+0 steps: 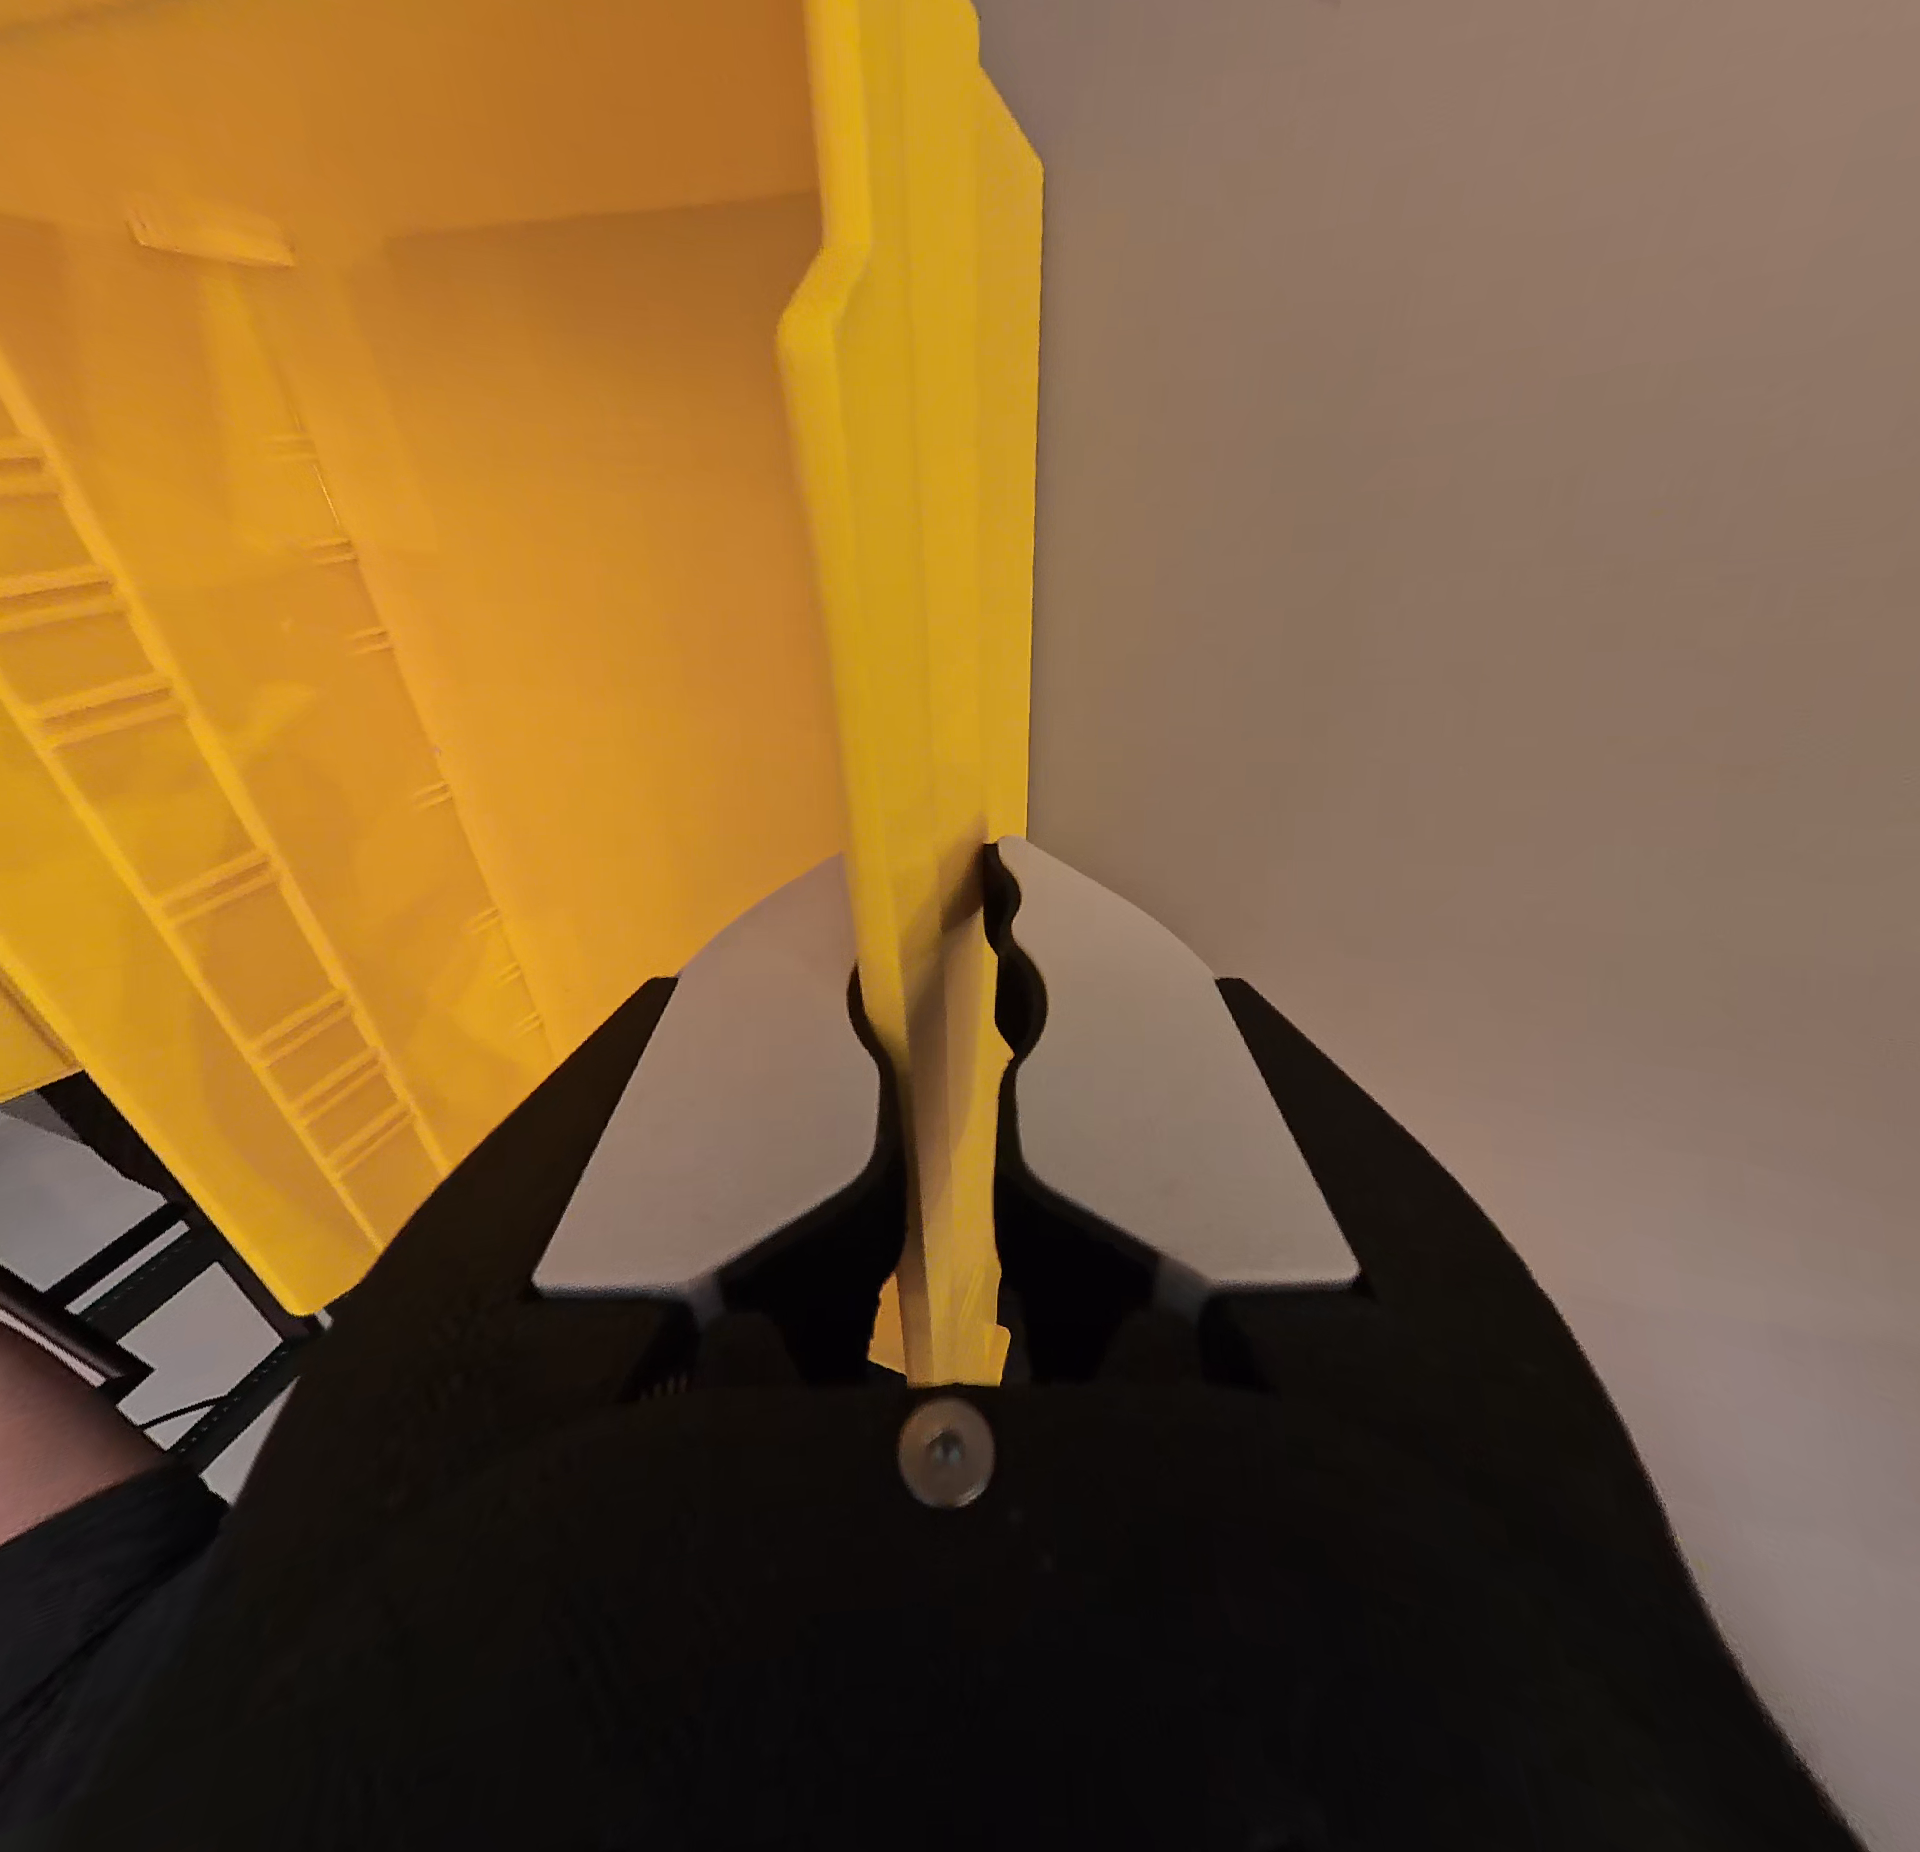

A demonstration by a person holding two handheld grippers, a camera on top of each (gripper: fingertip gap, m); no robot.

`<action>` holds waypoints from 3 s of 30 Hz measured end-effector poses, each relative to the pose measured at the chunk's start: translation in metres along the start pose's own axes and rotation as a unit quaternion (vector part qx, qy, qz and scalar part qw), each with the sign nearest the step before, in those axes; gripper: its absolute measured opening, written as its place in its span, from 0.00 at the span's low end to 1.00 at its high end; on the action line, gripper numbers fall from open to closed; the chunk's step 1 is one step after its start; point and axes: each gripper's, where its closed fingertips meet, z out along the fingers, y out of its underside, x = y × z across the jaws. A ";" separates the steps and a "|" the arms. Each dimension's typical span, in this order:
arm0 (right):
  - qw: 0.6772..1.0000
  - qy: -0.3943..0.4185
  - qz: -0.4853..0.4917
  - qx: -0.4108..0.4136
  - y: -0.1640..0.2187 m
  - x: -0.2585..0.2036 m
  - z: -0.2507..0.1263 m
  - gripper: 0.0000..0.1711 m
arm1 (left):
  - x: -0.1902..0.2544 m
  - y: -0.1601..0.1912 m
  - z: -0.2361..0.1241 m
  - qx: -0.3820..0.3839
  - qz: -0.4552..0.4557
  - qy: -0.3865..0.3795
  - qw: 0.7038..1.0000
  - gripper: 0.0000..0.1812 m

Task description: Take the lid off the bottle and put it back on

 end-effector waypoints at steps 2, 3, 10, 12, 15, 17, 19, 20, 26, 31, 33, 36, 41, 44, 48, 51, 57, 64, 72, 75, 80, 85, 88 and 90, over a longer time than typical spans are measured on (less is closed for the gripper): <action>1.000 -0.004 -0.010 -0.006 0.003 0.000 -0.002 0.10 | 0.000 0.001 -0.001 0.002 0.005 -0.007 1.000 0.12; 1.000 -0.006 -0.011 0.004 0.003 0.001 -0.005 0.13 | -0.002 0.001 -0.002 0.006 0.009 -0.016 1.000 0.13; 0.958 -0.095 -0.066 0.262 -0.026 -0.022 -0.081 0.18 | -0.015 -0.017 -0.053 0.139 -0.010 -0.087 0.986 0.25; 0.920 -0.126 -0.084 0.362 -0.035 -0.024 -0.111 0.18 | 0.008 -0.021 -0.067 0.175 -0.027 -0.025 0.984 0.32; 0.871 -0.159 -0.104 0.453 -0.044 -0.027 -0.148 0.21 | 0.055 -0.023 -0.076 0.179 -0.055 0.103 0.977 0.38; 0.848 -0.176 -0.116 0.486 -0.044 -0.032 -0.162 0.21 | 0.073 -0.017 -0.063 0.122 -0.051 0.122 0.984 0.42; 0.836 -0.191 -0.136 0.496 -0.040 -0.041 -0.168 0.21 | 0.075 -0.014 -0.043 0.073 -0.049 0.089 0.992 0.42; 0.831 -0.204 -0.152 0.495 -0.038 -0.048 -0.170 0.20 | 0.077 -0.014 -0.034 0.056 -0.051 0.085 0.993 0.36; 0.804 -0.271 -0.180 0.497 -0.037 -0.070 -0.170 0.16 | 0.066 -0.004 -0.003 -0.041 -0.024 -0.012 0.999 0.41; 0.809 -0.287 -0.209 0.468 -0.035 -0.089 -0.160 0.16 | 0.066 -0.017 0.001 0.008 0.009 -0.027 1.000 0.40; 0.816 -0.277 -0.218 0.458 -0.035 -0.094 -0.155 0.16 | 0.065 -0.018 0.003 0.022 0.011 -0.026 0.999 0.40; 0.823 -0.271 -0.224 0.446 -0.035 -0.098 -0.149 0.16 | 0.065 -0.016 0.010 0.026 0.021 -0.022 0.999 0.43; 0.833 -0.273 -0.233 0.422 -0.035 -0.105 -0.139 0.16 | 0.062 -0.011 0.016 0.017 -0.004 -0.026 1.000 0.46; 0.834 -0.273 -0.238 0.417 -0.034 -0.110 -0.136 0.16 | 0.060 -0.009 0.018 0.007 -0.013 -0.024 1.000 0.46; 0.827 -0.276 -0.247 0.422 -0.032 -0.118 -0.139 0.16 | 0.071 -0.012 0.014 0.016 -0.015 0.014 1.000 0.46; 0.821 -0.283 -0.258 0.423 -0.029 -0.127 -0.142 0.16 | 0.076 -0.015 0.006 0.040 -0.020 0.035 0.998 0.46; 0.795 -0.310 -0.297 0.429 -0.018 -0.167 -0.148 0.16 | 0.077 -0.032 -0.035 0.153 -0.008 0.036 0.988 0.46; 0.651 -0.393 -0.440 0.478 0.039 -0.278 -0.163 0.28 | 0.137 -0.068 -0.168 0.458 0.053 0.094 0.882 0.46; 0.601 -0.389 -0.540 0.442 0.110 -0.348 -0.150 0.52 | 0.270 -0.056 -0.268 0.617 0.128 0.267 0.729 0.46; 0.597 -0.372 -0.515 0.490 0.103 -0.343 -0.158 0.53 | 0.294 -0.062 -0.253 0.648 0.137 0.220 0.716 0.46; 0.656 -0.372 -0.505 0.421 0.087 -0.337 -0.124 0.53 | 0.319 -0.073 -0.213 0.668 0.164 0.153 0.709 0.46; 0.686 -0.338 -0.516 0.386 0.077 -0.338 -0.089 0.45 | 0.324 -0.080 -0.181 0.654 0.160 0.150 0.724 0.45; 0.692 -0.306 -0.531 0.383 0.073 -0.340 -0.073 0.45 | 0.323 -0.081 -0.168 0.653 0.137 0.178 0.723 0.45; 0.690 -0.293 -0.542 0.381 0.072 -0.341 -0.066 0.45 | 0.322 -0.081 -0.164 0.661 0.111 0.212 0.711 0.43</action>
